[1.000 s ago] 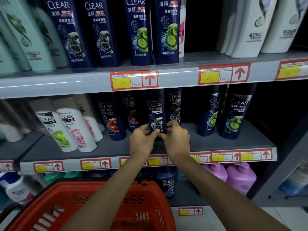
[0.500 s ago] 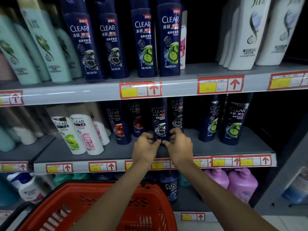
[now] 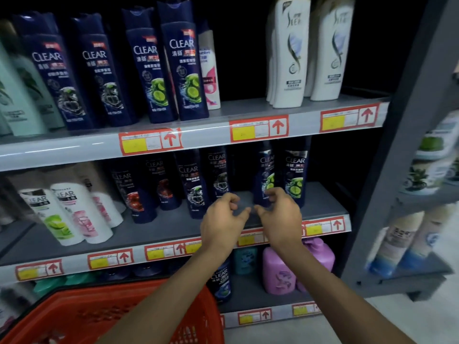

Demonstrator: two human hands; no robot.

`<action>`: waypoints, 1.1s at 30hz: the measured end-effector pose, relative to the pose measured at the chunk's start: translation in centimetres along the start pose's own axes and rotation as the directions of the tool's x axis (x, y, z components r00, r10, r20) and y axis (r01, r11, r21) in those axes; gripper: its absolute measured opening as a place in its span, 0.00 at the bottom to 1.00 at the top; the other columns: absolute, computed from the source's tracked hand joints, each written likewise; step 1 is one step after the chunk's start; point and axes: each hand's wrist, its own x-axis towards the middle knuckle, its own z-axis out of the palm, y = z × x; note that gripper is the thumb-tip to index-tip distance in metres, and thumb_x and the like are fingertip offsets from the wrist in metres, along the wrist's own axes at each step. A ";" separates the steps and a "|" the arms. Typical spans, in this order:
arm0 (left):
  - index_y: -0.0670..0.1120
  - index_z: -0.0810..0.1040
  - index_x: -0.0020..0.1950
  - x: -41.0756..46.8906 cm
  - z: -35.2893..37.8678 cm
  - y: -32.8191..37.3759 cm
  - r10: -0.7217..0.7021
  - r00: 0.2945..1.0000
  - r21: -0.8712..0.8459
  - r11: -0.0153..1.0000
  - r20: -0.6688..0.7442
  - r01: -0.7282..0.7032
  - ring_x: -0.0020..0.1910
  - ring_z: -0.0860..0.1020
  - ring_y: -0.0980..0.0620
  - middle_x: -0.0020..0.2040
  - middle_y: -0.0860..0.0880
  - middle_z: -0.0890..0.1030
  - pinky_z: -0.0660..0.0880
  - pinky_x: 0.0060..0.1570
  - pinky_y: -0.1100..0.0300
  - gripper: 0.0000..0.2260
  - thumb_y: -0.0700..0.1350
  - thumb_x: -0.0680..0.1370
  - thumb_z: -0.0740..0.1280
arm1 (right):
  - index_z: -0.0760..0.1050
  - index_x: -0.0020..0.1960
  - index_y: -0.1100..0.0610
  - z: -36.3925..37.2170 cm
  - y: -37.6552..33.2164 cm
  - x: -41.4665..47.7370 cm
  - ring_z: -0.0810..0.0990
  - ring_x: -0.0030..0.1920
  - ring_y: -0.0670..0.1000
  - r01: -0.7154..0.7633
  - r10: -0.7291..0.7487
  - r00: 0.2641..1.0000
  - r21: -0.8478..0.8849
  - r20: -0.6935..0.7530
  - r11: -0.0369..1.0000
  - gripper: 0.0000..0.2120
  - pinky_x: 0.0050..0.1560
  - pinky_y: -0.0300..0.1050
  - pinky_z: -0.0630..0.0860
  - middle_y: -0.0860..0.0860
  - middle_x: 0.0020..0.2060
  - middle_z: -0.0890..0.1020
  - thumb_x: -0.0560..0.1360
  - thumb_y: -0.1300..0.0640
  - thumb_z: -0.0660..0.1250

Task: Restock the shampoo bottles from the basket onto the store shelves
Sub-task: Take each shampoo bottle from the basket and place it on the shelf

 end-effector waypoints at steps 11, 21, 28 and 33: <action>0.44 0.71 0.73 5.7 7.3 6.5 -0.145 0.982 -0.103 0.986 -0.121 0.132 0.60 0.79 0.43 0.64 0.46 0.77 0.79 0.49 0.49 0.38 0.64 0.71 0.77 | 0.74 0.65 0.55 -5.2 7.6 2.4 0.80 0.54 0.53 -0.064 0.065 0.988 0.010 -0.142 0.998 0.22 0.52 0.49 0.78 0.53 0.58 0.79 0.74 0.56 0.76; 0.53 0.77 0.59 3.9 4.5 2.8 0.008 1.000 -0.243 0.970 -0.018 -0.012 0.47 0.83 0.55 0.49 0.56 0.85 0.83 0.48 0.47 0.18 0.57 0.74 0.77 | 0.71 0.46 0.52 -2.7 6.0 1.7 0.74 0.35 0.45 0.123 -0.127 0.990 -0.057 -0.062 0.991 0.07 0.35 0.42 0.71 0.46 0.38 0.75 0.81 0.53 0.66; 0.59 0.76 0.62 1.3 1.0 0.8 0.012 0.999 -0.288 0.958 0.032 -0.002 0.45 0.81 0.66 0.49 0.61 0.84 0.83 0.49 0.55 0.18 0.52 0.75 0.77 | 0.77 0.62 0.57 0.0 5.0 2.6 0.81 0.50 0.52 0.188 -0.185 0.982 -0.070 0.046 0.980 0.11 0.51 0.47 0.78 0.53 0.55 0.82 0.82 0.63 0.62; 0.58 0.76 0.68 1.0 0.1 -0.1 0.049 0.998 -0.238 0.970 0.025 -0.042 0.48 0.81 0.66 0.52 0.62 0.84 0.82 0.51 0.54 0.23 0.55 0.75 0.77 | 0.71 0.73 0.59 1.6 3.1 3.5 0.80 0.59 0.59 0.161 -0.142 0.979 -0.127 0.148 0.979 0.23 0.57 0.51 0.78 0.57 0.65 0.79 0.80 0.68 0.60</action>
